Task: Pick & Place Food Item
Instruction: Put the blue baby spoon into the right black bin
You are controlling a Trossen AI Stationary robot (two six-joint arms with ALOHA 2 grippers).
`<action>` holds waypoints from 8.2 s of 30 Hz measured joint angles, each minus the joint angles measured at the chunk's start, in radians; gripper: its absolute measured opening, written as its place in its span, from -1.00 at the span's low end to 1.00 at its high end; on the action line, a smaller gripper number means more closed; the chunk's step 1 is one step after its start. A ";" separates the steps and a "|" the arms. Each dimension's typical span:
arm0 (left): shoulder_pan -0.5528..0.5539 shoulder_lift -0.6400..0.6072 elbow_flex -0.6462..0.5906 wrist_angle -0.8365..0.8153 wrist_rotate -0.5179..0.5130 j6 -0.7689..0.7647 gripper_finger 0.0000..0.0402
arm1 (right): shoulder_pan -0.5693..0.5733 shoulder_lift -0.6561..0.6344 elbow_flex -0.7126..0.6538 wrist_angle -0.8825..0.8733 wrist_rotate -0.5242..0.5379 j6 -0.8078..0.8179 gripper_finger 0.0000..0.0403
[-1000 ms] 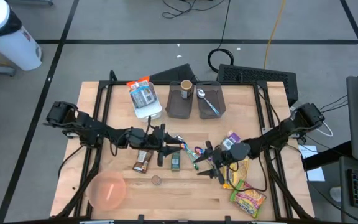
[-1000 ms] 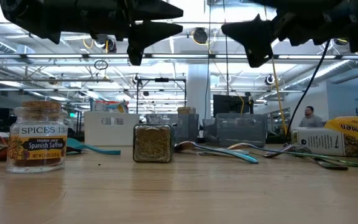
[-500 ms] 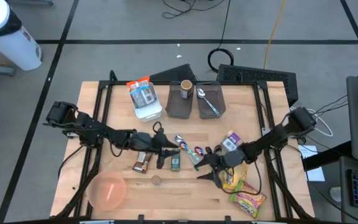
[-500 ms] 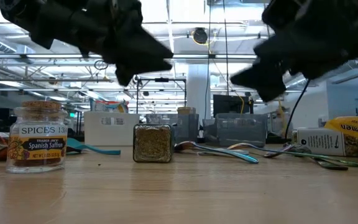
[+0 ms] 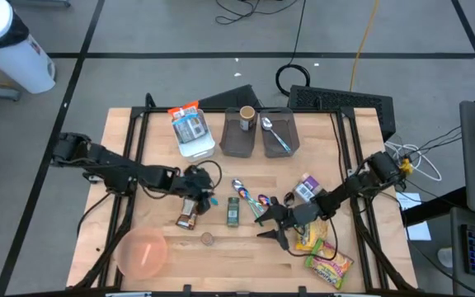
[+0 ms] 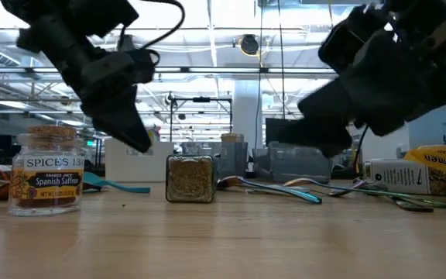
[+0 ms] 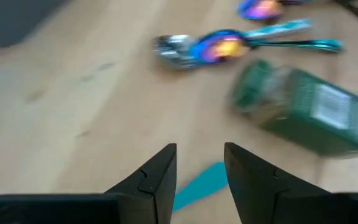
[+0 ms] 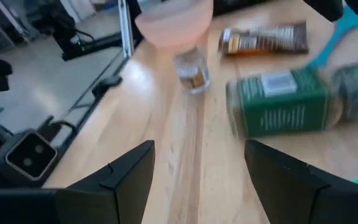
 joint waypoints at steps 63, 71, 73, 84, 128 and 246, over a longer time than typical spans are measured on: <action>0.229 -0.267 -0.285 -0.186 0.080 -0.413 -0.71 | -0.217 -0.304 0.000 -0.186 -0.243 -0.179 0.20; 0.229 -0.268 -0.283 -0.156 0.070 -0.406 -0.94 | -0.217 -0.304 0.000 -0.183 -0.243 -0.179 0.20; 0.229 -0.268 -0.283 -0.136 0.074 -0.392 -0.92 | -0.217 -0.304 0.000 -0.177 -0.243 -0.179 0.20; 0.230 -0.311 -0.283 -0.015 0.064 -0.297 -0.98 | -0.217 -0.309 0.000 -0.076 -0.193 -0.323 0.20; 0.201 -0.084 0.071 0.486 -0.243 0.061 -0.98 | -0.222 -0.180 0.375 -0.519 0.735 -0.775 0.20; 0.195 -0.261 0.070 0.097 -0.175 0.378 -0.07 | -0.976 -0.410 0.373 -1.215 0.022 -0.203 -0.91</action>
